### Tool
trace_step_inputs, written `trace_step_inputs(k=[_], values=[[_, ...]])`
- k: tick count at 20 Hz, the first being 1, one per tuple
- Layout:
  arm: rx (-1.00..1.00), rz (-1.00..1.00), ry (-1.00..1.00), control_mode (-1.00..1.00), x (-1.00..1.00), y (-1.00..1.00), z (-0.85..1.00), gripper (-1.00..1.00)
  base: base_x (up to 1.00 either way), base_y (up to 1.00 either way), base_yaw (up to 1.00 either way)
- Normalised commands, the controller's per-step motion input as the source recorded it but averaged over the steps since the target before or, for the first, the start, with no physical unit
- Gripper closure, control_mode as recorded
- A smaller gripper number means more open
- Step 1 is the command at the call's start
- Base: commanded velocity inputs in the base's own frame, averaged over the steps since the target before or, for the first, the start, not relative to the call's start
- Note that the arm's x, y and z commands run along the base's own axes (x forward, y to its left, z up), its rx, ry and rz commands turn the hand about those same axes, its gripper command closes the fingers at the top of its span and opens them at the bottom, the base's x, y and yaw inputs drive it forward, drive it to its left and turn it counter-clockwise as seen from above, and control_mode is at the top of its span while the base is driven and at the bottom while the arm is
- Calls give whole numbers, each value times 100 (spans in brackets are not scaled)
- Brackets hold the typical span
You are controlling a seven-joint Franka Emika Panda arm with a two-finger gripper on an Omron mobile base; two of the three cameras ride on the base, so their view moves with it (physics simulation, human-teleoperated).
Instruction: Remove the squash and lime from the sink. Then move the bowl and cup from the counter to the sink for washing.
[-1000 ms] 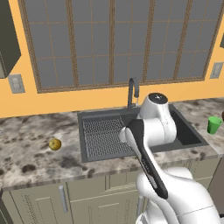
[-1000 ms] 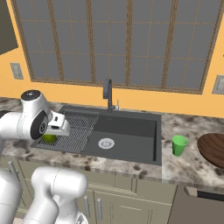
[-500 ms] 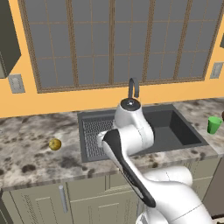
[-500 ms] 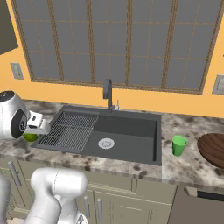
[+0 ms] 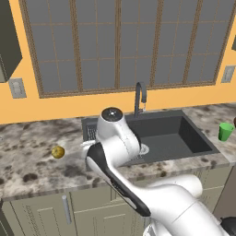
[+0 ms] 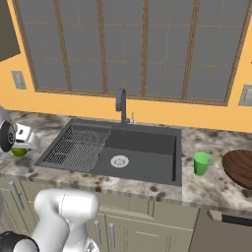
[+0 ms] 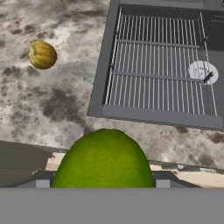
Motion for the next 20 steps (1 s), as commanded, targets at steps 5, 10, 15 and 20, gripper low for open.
trace_step_inputs(k=[5,10,15,20], values=[[4,0,0,-100,20,55,-11,100,0,0,0],[7,0,0,-100,22,45,-19,100,0,0,0],[11,0,0,-100,15,41,-24,100,0,0,0],[10,0,0,-100,19,37,-27,100,0,0,0]])
